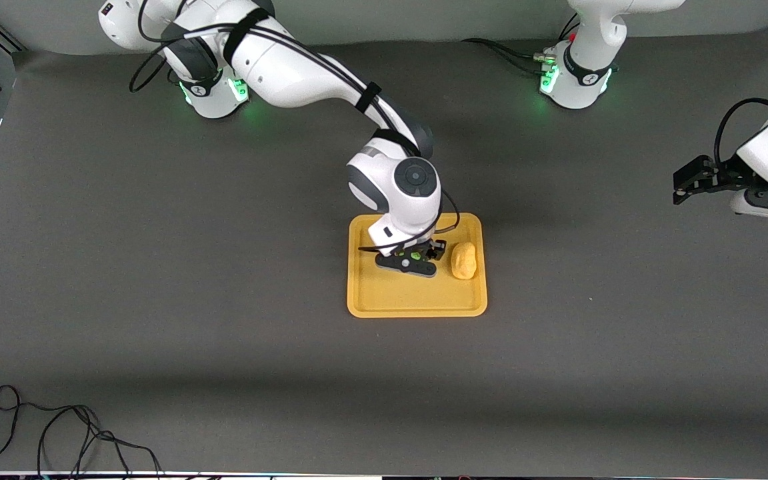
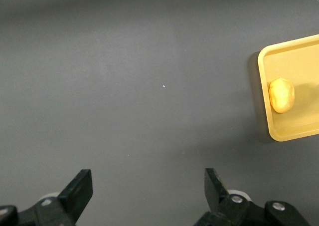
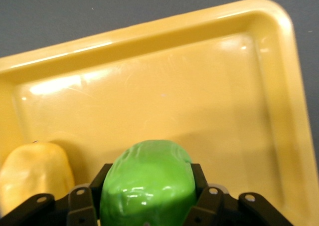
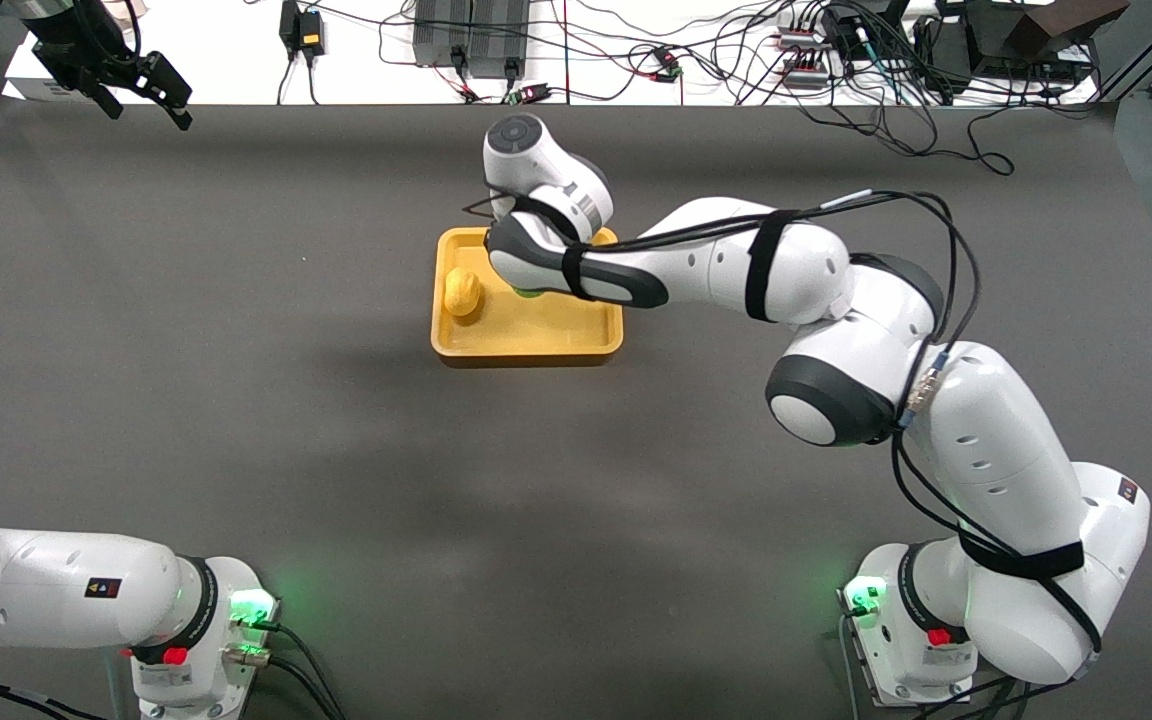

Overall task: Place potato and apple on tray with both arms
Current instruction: 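Lower the apple onto the tray beside the potato and open the right gripper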

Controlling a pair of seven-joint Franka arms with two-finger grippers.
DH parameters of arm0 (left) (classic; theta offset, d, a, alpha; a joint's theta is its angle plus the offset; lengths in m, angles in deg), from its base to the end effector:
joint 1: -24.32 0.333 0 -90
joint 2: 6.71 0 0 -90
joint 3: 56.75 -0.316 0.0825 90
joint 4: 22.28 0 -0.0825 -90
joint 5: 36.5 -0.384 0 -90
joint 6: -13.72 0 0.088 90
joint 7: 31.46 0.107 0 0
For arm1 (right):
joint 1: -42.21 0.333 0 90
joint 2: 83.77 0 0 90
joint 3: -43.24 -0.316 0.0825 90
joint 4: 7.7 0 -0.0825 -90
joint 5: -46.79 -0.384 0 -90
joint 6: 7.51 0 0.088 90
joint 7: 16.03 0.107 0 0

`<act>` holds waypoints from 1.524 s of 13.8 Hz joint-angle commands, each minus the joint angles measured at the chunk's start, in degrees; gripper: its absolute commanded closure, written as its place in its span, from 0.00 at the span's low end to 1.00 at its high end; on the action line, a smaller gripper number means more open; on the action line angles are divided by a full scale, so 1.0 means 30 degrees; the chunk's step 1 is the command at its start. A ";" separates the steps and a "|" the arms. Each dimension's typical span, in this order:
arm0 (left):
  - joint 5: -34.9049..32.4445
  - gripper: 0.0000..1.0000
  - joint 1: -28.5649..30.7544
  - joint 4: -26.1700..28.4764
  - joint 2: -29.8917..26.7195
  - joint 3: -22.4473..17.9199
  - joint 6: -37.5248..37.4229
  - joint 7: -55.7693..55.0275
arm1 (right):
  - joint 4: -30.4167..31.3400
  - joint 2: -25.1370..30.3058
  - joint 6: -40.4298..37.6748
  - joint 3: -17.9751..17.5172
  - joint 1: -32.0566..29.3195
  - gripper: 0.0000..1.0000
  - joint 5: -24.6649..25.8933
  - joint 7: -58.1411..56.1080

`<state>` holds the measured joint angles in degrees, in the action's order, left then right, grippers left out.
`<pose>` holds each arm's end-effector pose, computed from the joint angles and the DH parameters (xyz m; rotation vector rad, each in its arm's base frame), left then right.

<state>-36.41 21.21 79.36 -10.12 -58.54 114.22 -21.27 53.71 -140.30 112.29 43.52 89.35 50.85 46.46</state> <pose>0.5475 -0.0123 0.5766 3.1248 -0.3146 0.0624 0.5339 0.5665 0.2275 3.1060 -0.3687 0.1137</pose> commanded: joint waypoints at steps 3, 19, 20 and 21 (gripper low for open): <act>-0.0878 0.00 0.0069 0.0395 -0.0592 -0.0049 -0.0072 0.0439 | 0.0565 -0.0464 0.2134 0.0055 0.0050 0.47 0.0813 0.0204; -0.0881 0.00 0.0098 0.0424 -0.0533 -0.0371 -0.0072 0.0439 | 0.0973 0.7378 -0.6990 0.0114 -0.1995 0.00 0.0816 -0.2039; -0.0881 0.00 0.0098 0.0424 -0.0533 -0.0371 -0.0072 0.0439 | 0.1324 0.8170 -0.8048 0.0142 -0.2291 0.00 0.0815 -0.3589; -0.0881 0.00 0.0098 0.0424 -0.0533 -0.0371 -0.0072 0.0439 | 0.2053 0.9164 -0.8667 0.0143 -0.3019 0.00 0.0786 -0.4823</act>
<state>-38.24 21.60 79.55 -10.32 -59.49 114.22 -20.95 53.51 -118.68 88.53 44.44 83.12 52.61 38.08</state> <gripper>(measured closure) 0.000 0.000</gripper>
